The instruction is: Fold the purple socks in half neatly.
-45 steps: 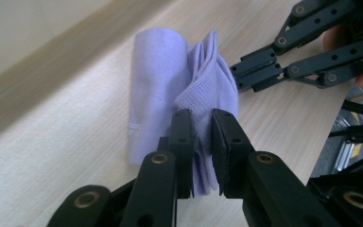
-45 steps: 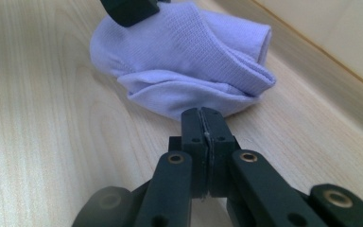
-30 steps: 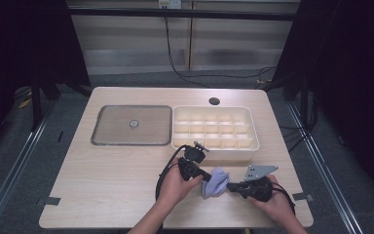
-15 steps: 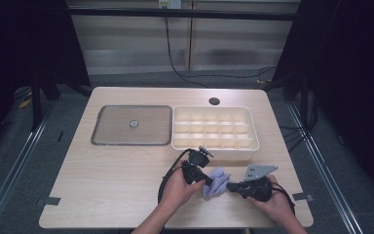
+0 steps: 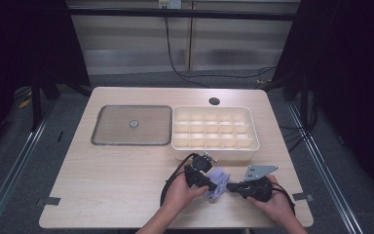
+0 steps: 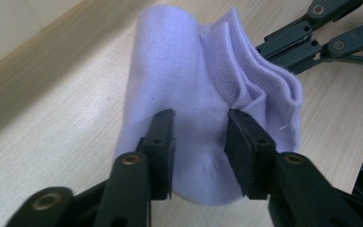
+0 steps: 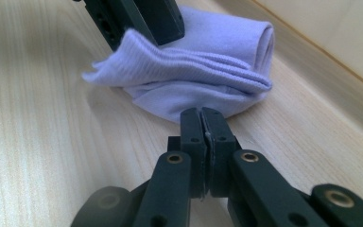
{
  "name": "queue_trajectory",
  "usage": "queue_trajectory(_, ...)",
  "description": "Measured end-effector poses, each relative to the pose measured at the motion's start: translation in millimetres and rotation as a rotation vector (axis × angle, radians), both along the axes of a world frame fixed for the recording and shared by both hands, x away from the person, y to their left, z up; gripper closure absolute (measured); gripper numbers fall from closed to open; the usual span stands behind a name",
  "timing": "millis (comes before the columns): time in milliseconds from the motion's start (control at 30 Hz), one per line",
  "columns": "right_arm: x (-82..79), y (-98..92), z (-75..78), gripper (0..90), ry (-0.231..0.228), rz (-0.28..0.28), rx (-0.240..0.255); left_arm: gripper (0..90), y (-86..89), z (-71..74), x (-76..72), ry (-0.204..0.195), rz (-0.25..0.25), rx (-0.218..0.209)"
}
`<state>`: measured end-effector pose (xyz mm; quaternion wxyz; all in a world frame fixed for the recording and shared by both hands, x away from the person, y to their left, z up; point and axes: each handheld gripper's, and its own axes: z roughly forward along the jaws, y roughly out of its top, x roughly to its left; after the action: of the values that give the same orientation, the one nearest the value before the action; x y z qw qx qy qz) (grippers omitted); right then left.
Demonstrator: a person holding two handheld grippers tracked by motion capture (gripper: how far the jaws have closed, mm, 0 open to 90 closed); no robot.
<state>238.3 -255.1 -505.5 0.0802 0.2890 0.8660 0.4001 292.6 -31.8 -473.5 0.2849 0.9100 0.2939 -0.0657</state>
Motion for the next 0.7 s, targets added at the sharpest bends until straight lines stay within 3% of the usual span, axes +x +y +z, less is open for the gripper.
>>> queue_trajectory(167,-0.3,0.3,0.2,88.0,-0.003,-0.005,-0.004,55.8,-3.6,0.3,-4.9,-0.040,-0.025,0.018)
queue_trajectory(267,-0.1,0.1,0.1,87.8,-0.004,-0.003,-0.004,53.1,-4.6,1.8,-6.4,-0.034,-0.030,0.019)
queue_trajectory(500,0.5,-3.5,0.3,87.4,-0.007,-0.013,-0.006,51.0,-3.1,9.5,-3.3,-0.035,-0.015,-0.027)
queue_trajectory(600,0.6,-5.3,0.5,87.2,-0.008,-0.017,-0.003,47.8,-0.1,14.9,0.4,-0.064,0.009,-0.048)
queue_trajectory(700,0.5,-5.8,1.4,87.1,-0.005,-0.021,0.007,43.9,4.4,16.1,5.5,-0.096,0.027,-0.024)
